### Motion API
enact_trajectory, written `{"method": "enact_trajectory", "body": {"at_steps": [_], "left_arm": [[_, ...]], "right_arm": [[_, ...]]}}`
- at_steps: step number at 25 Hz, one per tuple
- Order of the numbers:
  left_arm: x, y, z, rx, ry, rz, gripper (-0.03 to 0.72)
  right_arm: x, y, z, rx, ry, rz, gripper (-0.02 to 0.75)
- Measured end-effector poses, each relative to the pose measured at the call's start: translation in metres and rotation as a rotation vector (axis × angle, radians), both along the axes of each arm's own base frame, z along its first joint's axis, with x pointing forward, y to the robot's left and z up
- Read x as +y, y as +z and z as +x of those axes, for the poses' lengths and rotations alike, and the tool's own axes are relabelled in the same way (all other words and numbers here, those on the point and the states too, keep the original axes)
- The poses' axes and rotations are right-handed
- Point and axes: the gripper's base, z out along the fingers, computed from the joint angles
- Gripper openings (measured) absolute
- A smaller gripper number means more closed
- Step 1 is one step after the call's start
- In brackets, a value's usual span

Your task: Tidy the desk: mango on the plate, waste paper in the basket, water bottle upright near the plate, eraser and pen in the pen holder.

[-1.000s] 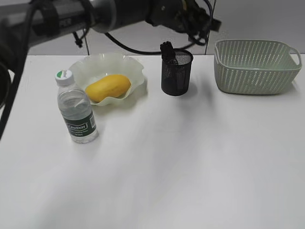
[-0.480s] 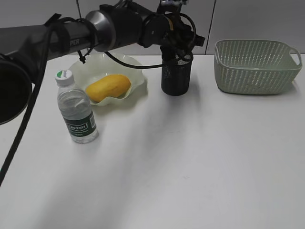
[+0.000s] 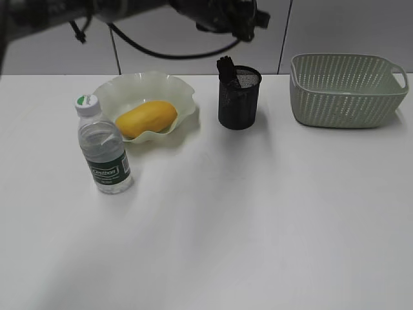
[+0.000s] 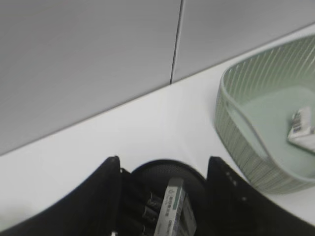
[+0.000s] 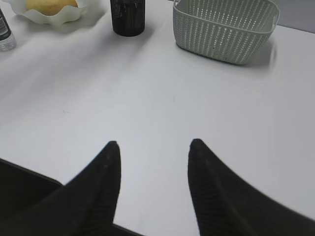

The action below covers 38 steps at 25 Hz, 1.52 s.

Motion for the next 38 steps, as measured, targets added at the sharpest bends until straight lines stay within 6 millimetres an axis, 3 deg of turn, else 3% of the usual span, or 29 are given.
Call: {"method": "enact_trajectory", "body": {"at_steps": [4,6,8,9,12,14,20,23,26,31,38], "left_arm": [[0.021,0.068,-0.024,-0.072,0.0,0.0,0.35],[0.036,0.09,-0.042,-0.09,0.0,0.035,0.338],[0.057,0.115,-0.068,-0.104,0.001,0.043,0.335],[0.068,0.117,-0.082,-0.091,0.001,0.059,0.334],[0.116,0.138,-0.143,-0.094,0.0,0.068,0.332],[0.15,0.137,-0.187,-0.084,0.0,0.081,0.33],[0.259,0.109,-0.322,-0.063,0.047,0.111,0.354],[0.301,0.095,-0.375,-0.106,0.075,0.06,0.424],[0.332,0.077,-0.413,-0.128,0.105,0.022,0.475],[0.362,0.053,-0.452,-0.155,0.132,-0.039,0.49],[0.347,0.034,-0.442,-0.097,0.076,-0.046,0.49]], "right_arm": [[0.0,0.0,0.0,0.0,0.0,0.0,0.365],[0.0,0.0,0.0,0.0,0.0,0.0,0.356],[0.0,0.0,0.0,0.0,0.0,0.0,0.343],[0.0,0.0,0.0,0.0,0.0,0.0,0.334],[0.0,0.0,0.0,0.0,0.0,0.001,0.308],[0.0,0.0,0.0,-0.002,0.0,0.001,0.3],[0.0,0.0,0.0,-0.002,0.0,0.001,0.309],[0.0,0.0,0.0,-0.001,0.001,0.002,0.403],[0.0,0.0,0.0,-0.002,0.001,0.003,0.514],[0.0,0.0,0.0,-0.001,0.0,0.002,0.56],[0.0,0.0,-0.001,0.001,0.004,0.007,0.563]]}}
